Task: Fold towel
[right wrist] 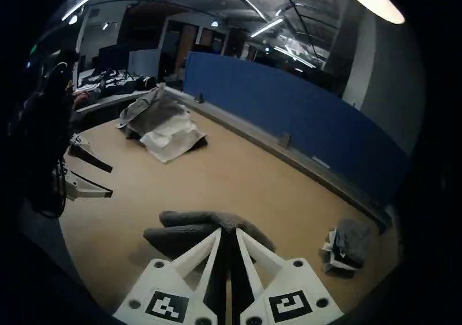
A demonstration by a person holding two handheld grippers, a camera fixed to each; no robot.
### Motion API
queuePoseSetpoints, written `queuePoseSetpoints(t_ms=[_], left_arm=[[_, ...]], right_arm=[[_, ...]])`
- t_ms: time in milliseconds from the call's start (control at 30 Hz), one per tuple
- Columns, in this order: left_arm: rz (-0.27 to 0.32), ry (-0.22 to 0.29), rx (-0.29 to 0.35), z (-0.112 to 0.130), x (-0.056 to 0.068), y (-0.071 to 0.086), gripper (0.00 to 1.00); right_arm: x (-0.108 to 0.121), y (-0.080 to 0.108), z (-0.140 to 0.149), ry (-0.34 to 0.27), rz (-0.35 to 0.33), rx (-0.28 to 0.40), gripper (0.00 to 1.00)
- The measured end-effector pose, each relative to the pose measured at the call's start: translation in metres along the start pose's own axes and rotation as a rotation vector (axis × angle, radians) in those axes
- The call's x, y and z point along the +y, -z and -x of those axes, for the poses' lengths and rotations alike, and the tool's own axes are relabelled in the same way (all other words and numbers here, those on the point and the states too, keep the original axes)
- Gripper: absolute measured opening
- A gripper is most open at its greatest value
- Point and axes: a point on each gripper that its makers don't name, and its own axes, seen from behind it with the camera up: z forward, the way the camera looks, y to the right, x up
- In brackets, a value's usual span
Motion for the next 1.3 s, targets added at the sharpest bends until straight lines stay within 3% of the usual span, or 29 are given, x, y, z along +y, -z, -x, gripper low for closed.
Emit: queuePoseSetpoints(t_ms=[367,667,1300], left_arm=[[0.005,-0.006,-0.001,-0.002,0.015,-0.002,0.97],[-0.006,-0.011,-0.006,0.001,0.021,-0.001,0.97],[-0.033,-0.012,-0.019,0.007,0.023,0.001,0.97]], right_arm=[[0.071,0.021,0.017,-0.012,0.082,-0.016,0.02],[0.129,0.027,0.034,-0.044,0.140,-0.021,0.02],[0.214,0.013,0.060,-0.050,0.218,-0.030,0.02]])
